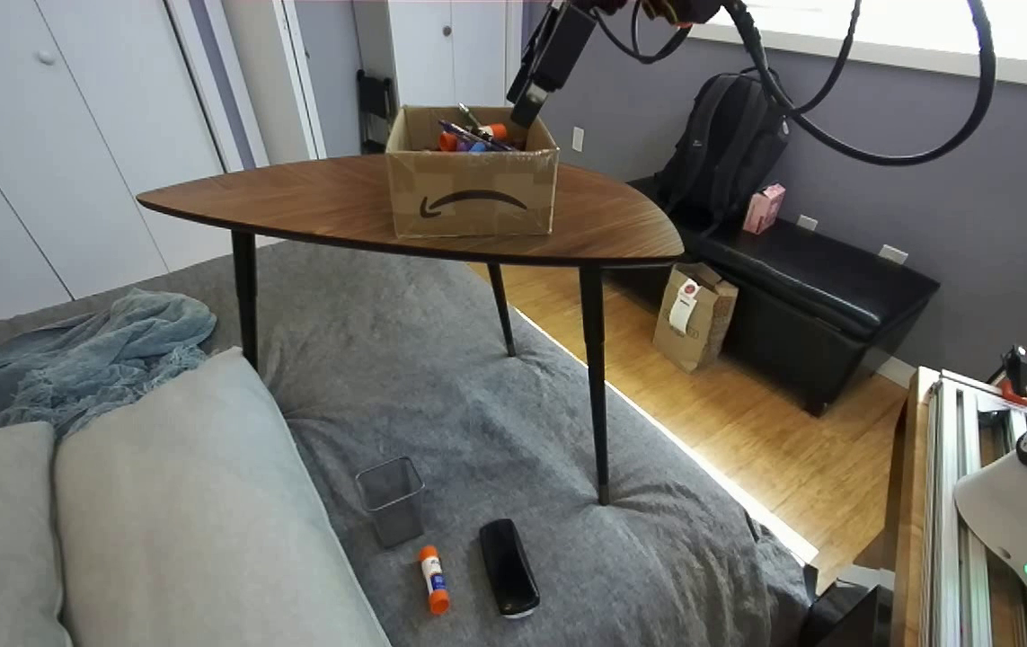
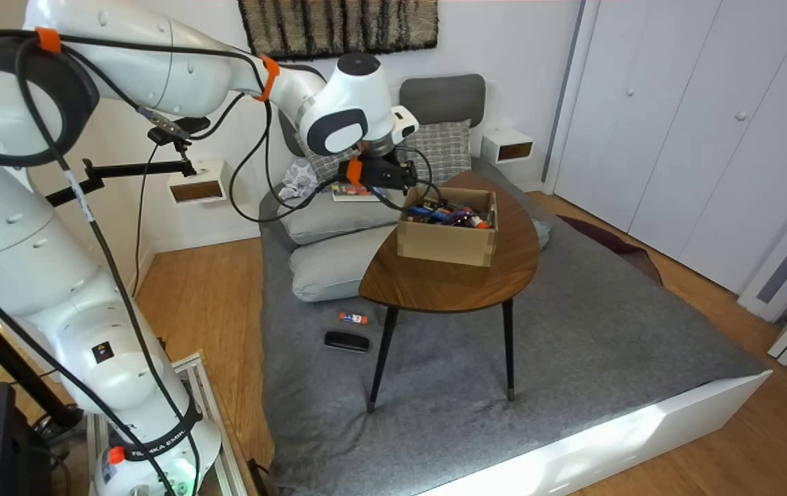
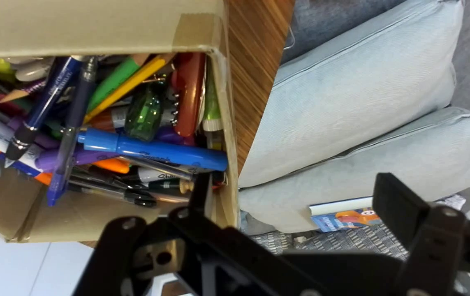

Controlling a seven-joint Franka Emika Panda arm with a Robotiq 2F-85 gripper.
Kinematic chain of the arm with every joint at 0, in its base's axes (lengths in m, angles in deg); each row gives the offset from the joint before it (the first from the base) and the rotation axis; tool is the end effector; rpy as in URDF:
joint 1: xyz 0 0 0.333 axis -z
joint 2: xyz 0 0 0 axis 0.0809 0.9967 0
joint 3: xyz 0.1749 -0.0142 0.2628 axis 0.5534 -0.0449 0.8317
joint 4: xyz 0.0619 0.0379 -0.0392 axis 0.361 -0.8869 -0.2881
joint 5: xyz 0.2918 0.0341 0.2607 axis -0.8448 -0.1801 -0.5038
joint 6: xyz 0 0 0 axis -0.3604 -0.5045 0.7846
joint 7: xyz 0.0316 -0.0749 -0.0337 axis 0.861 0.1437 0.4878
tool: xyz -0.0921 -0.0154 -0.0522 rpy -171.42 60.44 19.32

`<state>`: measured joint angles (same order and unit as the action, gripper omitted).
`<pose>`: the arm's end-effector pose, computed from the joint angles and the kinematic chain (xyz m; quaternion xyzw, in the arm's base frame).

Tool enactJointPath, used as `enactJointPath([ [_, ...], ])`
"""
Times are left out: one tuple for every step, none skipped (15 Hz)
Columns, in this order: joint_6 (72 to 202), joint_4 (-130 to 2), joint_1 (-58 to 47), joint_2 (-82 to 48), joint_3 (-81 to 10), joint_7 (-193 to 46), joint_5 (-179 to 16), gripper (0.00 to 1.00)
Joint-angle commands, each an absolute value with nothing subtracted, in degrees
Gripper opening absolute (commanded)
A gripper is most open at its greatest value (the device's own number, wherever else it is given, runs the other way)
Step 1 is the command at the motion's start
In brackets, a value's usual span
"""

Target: Put the box on the edge of the table, then remove the green object from the box

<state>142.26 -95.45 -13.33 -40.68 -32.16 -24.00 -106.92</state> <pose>0.5408 0.0744 0.4911 -0.9153 -0.3192 -0.2316 0.0820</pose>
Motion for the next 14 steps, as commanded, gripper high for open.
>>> enactJointPath([
  [141.7,-93.4,-13.0,-37.7,-32.0,-18.3,-111.4,1.0],
  [141.7,-93.3,-12.8,-37.1,-31.9,-17.1,-112.3,1.0],
  [142.0,-93.2,-12.5,-36.6,-31.7,-16.5,-112.4,1.0],
  [142.2,-93.1,-12.2,-36.0,-31.5,-16.2,-112.6,1.0],
  [142.4,-93.0,-12.0,-35.5,-31.4,-16.0,-112.4,1.0],
  [143.2,-92.9,-11.8,-34.9,-31.2,-15.6,-112.7,1.0],
  [143.5,-92.7,-11.6,-34.4,-31.0,-15.9,-112.1,1.0],
  [143.8,-92.5,-11.4,-34.0,-30.8,-15.7,-112.1,1.0],
  [144.6,-92.4,-11.2,-33.5,-30.7,-15.8,-111.8,0.97],
  [145.0,-92.2,-11.1,-33.1,-30.5,-15.7,-111.9,0.78],
  [145.5,-92.1,-10.9,-32.6,-30.3,-15.5,-111.8,0.75],
  [146.2,-91.9,-10.9,-32.2,-30.1,-15.4,-111.5,0.68],
  [146.6,-91.8,-10.8,-31.9,-29.9,-15.2,-111.6,0.62],
  [147.2,-91.6,-10.7,-31.4,-29.6,-15.2,-111.1,0.53],
])
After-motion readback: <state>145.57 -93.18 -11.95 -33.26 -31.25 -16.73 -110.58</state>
